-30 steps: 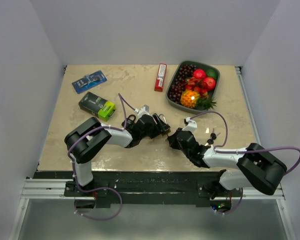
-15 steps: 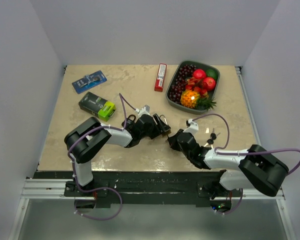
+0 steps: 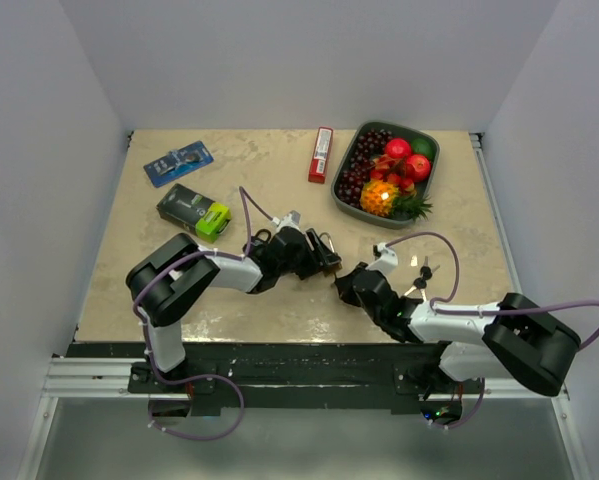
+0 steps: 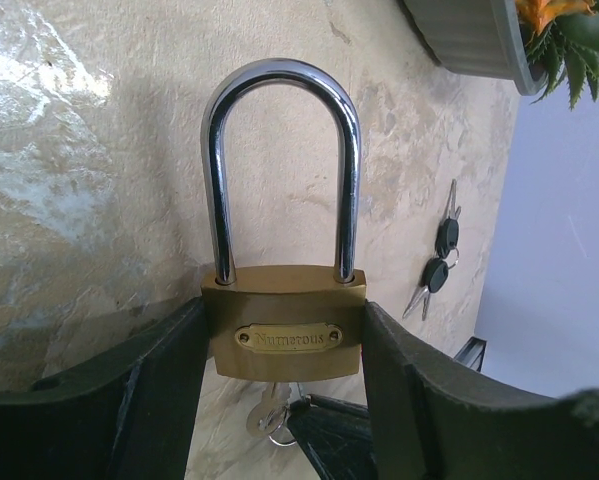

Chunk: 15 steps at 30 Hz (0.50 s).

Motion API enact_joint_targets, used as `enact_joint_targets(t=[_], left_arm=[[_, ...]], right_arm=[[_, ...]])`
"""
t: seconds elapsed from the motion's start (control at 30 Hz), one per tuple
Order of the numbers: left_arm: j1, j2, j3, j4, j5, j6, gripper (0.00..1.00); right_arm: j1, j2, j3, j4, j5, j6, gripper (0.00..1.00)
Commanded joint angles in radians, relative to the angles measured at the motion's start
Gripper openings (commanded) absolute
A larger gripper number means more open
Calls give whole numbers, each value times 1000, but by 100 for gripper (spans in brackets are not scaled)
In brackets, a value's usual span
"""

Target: Unlock with the key

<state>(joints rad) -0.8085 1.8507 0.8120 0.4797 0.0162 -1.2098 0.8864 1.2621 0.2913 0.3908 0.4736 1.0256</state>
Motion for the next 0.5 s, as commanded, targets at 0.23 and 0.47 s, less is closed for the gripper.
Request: enact_joint_targets(t=[0.23, 0.47], left_arm=[[80, -74, 44, -41, -33, 49, 0], [88, -99, 72, -52, -21, 65, 0]], right_arm=[[46, 43, -1, -155, 155, 16, 0], [66, 57, 19, -145, 165, 2, 0]])
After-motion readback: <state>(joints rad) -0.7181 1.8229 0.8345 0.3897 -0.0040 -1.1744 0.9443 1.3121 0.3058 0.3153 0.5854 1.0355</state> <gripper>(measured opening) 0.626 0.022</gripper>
